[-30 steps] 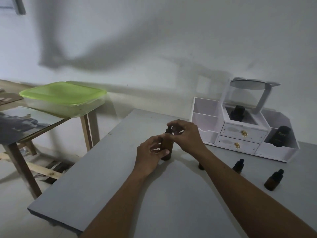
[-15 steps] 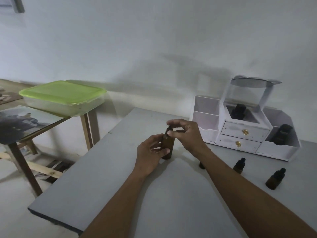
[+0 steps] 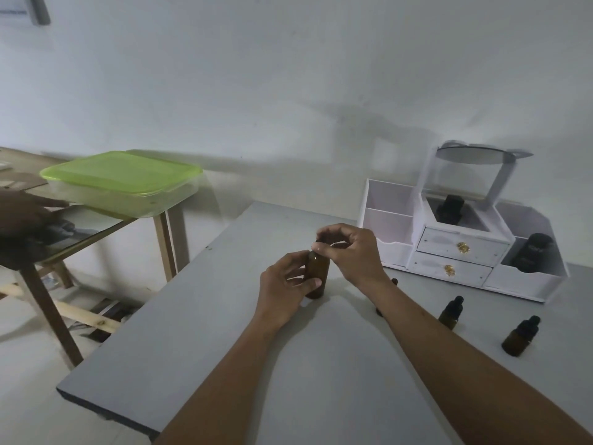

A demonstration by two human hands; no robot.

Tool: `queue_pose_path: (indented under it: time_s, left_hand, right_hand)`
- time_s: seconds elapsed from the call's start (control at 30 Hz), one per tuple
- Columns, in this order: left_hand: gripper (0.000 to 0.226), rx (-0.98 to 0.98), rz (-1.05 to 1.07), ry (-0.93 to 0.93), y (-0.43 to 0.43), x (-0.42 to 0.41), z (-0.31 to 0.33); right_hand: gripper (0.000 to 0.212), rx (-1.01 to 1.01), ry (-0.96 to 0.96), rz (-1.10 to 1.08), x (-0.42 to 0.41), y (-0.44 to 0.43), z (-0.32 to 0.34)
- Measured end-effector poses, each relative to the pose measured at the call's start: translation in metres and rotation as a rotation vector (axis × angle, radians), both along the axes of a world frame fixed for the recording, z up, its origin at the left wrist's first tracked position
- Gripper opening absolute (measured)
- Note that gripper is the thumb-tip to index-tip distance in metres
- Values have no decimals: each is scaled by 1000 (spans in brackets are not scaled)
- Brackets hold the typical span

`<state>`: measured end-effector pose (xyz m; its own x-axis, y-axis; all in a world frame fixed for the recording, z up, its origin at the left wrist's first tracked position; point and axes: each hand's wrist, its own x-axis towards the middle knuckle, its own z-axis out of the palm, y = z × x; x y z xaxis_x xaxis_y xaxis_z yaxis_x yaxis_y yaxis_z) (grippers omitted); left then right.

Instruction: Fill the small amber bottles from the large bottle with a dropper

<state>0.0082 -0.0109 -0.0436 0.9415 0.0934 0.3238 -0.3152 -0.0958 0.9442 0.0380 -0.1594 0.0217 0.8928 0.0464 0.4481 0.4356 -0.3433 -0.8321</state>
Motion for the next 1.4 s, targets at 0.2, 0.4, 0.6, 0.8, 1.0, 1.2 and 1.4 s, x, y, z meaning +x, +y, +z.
queue_pose_path:
  time_s: [0.2, 0.4, 0.6, 0.8, 1.0, 1.2, 1.4]
  left_hand:
    - [54, 12, -2, -7, 1, 0, -1]
    - [53, 2, -4, 3, 1, 0, -2]
    - [53, 45, 28, -16, 0, 0, -1]
    - [53, 65, 49, 0, 0, 1, -4]
    - [53, 97, 54, 8, -1, 0, -6]
    - [62, 250, 62, 106, -1, -10, -6]
    - [39, 267, -41, 395, 15, -65, 6]
  right_hand:
    - [24, 13, 11, 22, -1, -1, 0]
    - [25, 4, -10, 14, -2, -4, -4]
    - [25, 0, -78, -44, -6, 0, -11]
    - [27, 17, -118, -83, -8, 4, -18]
    - [31, 14, -133, -113, -9, 8, -28]
    - [41, -44, -118, -109, -14, 9, -26]
    - [51, -16, -114, -121, -46, 6, -11]
